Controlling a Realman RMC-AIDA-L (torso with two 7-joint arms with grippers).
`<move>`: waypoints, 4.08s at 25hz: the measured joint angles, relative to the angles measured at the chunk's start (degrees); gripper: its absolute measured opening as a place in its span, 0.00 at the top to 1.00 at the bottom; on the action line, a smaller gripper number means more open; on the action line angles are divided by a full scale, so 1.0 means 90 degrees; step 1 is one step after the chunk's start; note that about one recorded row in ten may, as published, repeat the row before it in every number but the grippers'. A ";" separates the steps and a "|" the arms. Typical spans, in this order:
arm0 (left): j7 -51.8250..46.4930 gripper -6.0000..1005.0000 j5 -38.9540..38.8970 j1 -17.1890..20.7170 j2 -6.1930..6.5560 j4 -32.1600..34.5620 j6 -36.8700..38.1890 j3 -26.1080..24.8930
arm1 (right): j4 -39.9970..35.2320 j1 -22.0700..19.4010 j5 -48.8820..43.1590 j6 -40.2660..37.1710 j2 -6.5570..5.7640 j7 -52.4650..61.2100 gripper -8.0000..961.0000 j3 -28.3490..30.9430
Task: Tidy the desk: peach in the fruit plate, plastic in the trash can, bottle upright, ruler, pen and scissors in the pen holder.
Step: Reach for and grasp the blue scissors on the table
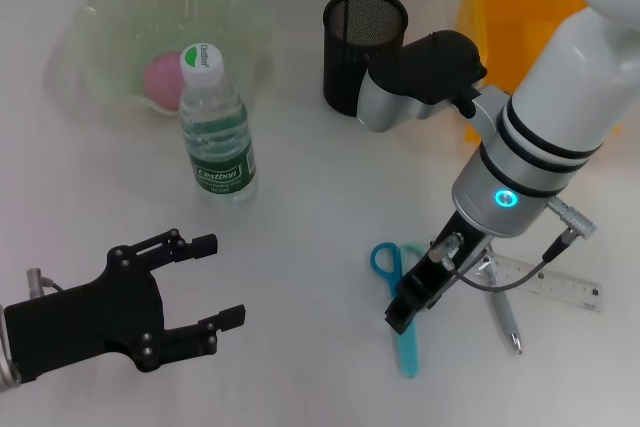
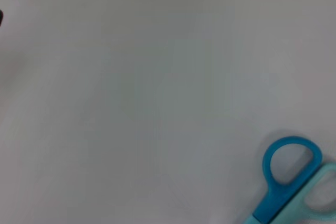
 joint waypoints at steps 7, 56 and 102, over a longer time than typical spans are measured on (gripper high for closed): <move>0.0000 0.24 -0.0001 -0.0001 0.0016 -0.0046 0.0000 0.0000 | 0.0061 0.0015 0.0109 0.0073 0.0000 0.0000 0.49 0.0028; 0.0010 0.25 -0.0001 -0.0001 0.0024 -0.0075 0.0000 0.0000 | 0.0452 0.0256 0.0125 0.0137 0.0000 0.0009 0.59 -0.0001; 0.0108 0.26 -0.0001 0.0000 0.0034 -0.0154 -0.0010 0.0000 | 0.0807 0.0543 0.0244 0.0268 0.0000 -0.0006 0.66 -0.0199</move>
